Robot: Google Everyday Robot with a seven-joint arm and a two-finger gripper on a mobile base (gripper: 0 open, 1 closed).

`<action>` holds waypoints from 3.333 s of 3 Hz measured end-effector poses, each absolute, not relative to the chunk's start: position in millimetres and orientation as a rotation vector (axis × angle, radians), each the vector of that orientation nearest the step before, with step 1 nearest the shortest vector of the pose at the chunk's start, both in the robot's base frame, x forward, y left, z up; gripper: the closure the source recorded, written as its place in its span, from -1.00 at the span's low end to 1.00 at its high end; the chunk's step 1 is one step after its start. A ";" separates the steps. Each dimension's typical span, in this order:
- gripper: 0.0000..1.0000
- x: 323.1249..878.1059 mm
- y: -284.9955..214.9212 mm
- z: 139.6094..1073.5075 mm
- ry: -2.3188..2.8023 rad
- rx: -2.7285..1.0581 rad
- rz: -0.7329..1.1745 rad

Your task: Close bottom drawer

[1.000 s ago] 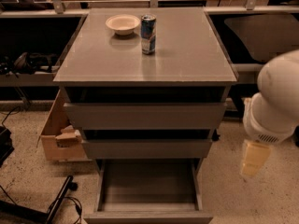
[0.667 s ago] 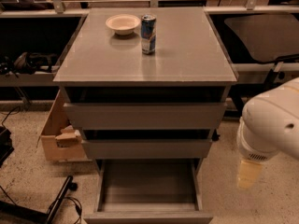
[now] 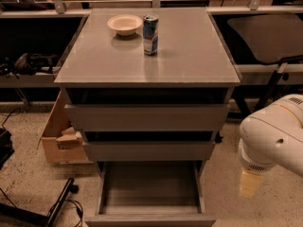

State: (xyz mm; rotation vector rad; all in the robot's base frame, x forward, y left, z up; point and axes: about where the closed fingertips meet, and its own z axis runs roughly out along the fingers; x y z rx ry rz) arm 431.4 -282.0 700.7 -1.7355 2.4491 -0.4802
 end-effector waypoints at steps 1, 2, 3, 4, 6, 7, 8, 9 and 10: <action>-1.00 429.2 -277.7 693.2 2.445 -1.735 -0.454; -1.00 406.7 -255.1 628.9 2.474 -1.722 -0.304; -1.00 370.7 -226.9 534.0 2.479 -1.724 -0.136; -1.00 353.0 -200.1 461.5 2.448 -1.715 -0.017; -1.00 361.4 -166.1 332.6 2.459 -1.717 0.113; -1.00 357.9 -163.4 318.1 2.421 -1.768 0.112; -1.00 355.0 -162.2 318.2 2.423 -1.774 0.106; -0.64 343.3 -156.6 286.4 2.448 -1.794 0.125; -0.18 326.6 -142.8 228.7 2.461 -1.823 0.174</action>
Offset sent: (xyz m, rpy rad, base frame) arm -0.0703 0.0752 -0.2081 0.2659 0.1377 0.0094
